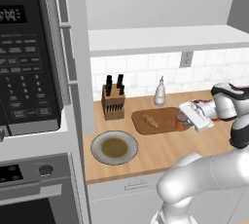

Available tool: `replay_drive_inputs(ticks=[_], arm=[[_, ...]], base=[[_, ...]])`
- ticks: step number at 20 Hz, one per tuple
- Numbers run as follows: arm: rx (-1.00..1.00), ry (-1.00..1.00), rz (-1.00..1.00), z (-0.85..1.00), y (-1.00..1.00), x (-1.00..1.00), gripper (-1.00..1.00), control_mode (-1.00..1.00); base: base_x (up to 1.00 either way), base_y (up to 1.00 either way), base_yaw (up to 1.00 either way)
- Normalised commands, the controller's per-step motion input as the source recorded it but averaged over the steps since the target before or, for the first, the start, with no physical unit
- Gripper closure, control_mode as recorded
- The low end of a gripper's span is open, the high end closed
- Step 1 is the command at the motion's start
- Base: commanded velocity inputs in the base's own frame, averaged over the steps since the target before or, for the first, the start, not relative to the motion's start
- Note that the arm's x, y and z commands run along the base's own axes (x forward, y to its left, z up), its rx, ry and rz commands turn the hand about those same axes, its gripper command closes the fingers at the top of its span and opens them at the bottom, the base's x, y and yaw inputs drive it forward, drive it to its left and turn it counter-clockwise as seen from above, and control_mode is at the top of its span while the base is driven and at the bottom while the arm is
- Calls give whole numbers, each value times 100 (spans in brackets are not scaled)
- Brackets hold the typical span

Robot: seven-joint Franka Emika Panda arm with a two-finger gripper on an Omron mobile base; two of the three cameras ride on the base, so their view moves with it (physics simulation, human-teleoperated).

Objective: From the different types of pastries on the counter, select a croissant and place it on the cutting board. Then retrieve a jar of jam from the cabinet and place it alongside the croissant on the cutting board.

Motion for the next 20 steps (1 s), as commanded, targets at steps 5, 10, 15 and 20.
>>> replay_drive_inputs(ticks=[5, 10, 15, 20], arm=[[-1, -14, 0, 0, 0, 69, 100, -100], [-5, -20, -2, 0, 0, 75, 100, -100], [-31, -12, -6, -53, 0, 73, 100, -100], [-23, 9, -2, -34, 0, 11, 100, -100]], base=[[0, 0, 0], [0, 0, 0], [0, 0, 0], [0, 0, 0]])
